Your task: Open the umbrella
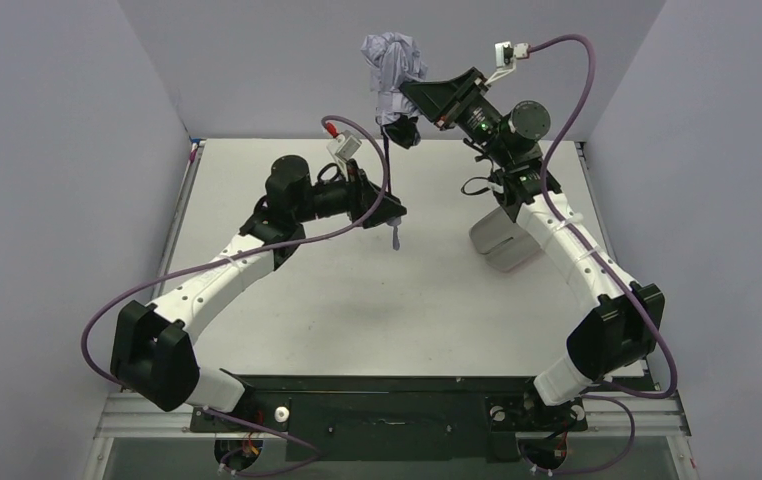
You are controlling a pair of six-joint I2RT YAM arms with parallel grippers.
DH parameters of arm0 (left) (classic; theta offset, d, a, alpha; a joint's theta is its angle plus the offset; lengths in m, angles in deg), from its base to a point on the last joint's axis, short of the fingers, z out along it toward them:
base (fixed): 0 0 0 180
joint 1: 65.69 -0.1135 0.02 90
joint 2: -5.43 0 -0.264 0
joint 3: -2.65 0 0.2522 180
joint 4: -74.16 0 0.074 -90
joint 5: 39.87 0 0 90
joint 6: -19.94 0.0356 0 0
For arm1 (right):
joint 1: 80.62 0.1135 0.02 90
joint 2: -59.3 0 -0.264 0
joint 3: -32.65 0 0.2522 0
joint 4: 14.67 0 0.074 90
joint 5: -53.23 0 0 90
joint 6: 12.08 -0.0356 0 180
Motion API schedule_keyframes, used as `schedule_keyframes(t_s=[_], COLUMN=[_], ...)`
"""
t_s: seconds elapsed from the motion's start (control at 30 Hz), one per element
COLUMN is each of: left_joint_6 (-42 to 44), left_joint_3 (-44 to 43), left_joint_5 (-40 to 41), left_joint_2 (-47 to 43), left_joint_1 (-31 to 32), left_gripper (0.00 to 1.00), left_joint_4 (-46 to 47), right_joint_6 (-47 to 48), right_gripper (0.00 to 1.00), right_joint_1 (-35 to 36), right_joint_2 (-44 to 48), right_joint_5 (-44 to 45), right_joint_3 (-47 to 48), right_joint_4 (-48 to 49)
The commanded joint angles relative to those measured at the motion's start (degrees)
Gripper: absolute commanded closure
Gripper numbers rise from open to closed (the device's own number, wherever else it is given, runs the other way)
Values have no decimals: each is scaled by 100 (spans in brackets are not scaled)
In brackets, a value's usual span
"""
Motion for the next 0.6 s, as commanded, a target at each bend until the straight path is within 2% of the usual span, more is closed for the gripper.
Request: schedule_keyframes(t_s=[0.0,0.2,0.37,0.57], left_joint_6=[143,297,564,743], left_joint_3=[271,570,691,1009], left_joint_5=[-158,-170,-186,-220], left_joint_2=[-145,-175,-147,-164], left_joint_1=[135,320,371,446], left_gripper=[61,61,70,71], left_joint_4=[-75,-152,-309,-407], right_joint_6=[-175,-167,-105,9], right_gripper=[100,100,100,100], right_joint_1=[-94,-129,-175,-255], right_joint_2=[268,304,261,138], right_joint_5=[712,1254,1576,1752], right_joint_3=[545,762,1019,1366], right_joint_4=[880,780,726,676])
